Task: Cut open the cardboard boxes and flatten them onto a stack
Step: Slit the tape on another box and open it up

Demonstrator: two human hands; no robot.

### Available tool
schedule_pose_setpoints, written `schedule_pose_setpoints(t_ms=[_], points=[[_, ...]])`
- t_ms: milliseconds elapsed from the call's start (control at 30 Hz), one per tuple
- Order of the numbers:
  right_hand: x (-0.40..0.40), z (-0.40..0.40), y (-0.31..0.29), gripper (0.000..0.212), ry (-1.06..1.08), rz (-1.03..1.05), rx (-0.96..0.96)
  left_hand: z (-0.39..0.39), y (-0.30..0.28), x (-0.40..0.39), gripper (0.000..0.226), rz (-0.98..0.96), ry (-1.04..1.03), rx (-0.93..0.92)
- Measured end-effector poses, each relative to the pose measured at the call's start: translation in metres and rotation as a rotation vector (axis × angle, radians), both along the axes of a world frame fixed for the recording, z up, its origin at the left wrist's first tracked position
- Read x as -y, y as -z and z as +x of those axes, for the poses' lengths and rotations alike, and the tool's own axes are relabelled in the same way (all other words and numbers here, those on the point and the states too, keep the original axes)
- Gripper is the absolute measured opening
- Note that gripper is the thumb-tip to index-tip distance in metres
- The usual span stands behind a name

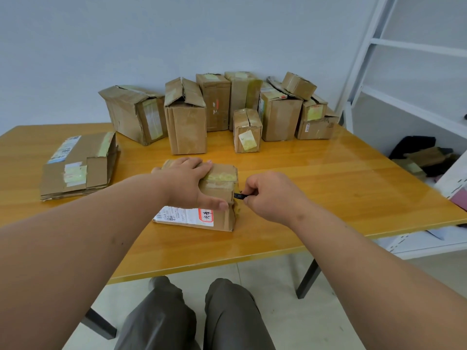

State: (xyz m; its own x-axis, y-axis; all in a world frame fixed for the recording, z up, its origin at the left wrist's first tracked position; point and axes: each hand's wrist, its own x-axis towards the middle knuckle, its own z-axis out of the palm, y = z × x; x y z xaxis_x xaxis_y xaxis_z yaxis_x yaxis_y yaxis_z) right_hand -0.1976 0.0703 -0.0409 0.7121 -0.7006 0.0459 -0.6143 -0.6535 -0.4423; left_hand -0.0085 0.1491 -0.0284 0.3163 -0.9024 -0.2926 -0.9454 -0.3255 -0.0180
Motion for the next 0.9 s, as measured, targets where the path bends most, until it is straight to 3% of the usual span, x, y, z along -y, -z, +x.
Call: schedule_pose_setpoints(t_ms=[133,300,400,467,567,900], points=[[0.006,-0.006,-0.003,0.018,0.005,0.119,-0.002,-0.003,-0.001,-0.001,0.131,-0.020,-0.012,-0.002],[0.026,-0.011,-0.009,0.015,0.155,0.054,0.046,-0.001,-0.009,-0.005,0.139,-0.010,0.001,-0.089],[0.028,-0.004,-0.009,0.016,0.143,0.028,0.035,0.007,-0.026,-0.015,0.112,-0.010,-0.051,-0.299],[0.026,0.001,-0.012,0.016,0.116,0.007,0.031,0.021,-0.031,-0.025,0.101,-0.013,-0.138,-0.477],[0.021,0.011,-0.020,0.014,0.069,-0.046,0.051,0.044,-0.028,-0.040,0.099,-0.054,-0.215,-0.604],[-0.015,0.078,-0.037,0.018,-0.330,-0.382,-0.085,0.060,-0.002,-0.054,0.115,-0.192,-0.223,-0.702]])
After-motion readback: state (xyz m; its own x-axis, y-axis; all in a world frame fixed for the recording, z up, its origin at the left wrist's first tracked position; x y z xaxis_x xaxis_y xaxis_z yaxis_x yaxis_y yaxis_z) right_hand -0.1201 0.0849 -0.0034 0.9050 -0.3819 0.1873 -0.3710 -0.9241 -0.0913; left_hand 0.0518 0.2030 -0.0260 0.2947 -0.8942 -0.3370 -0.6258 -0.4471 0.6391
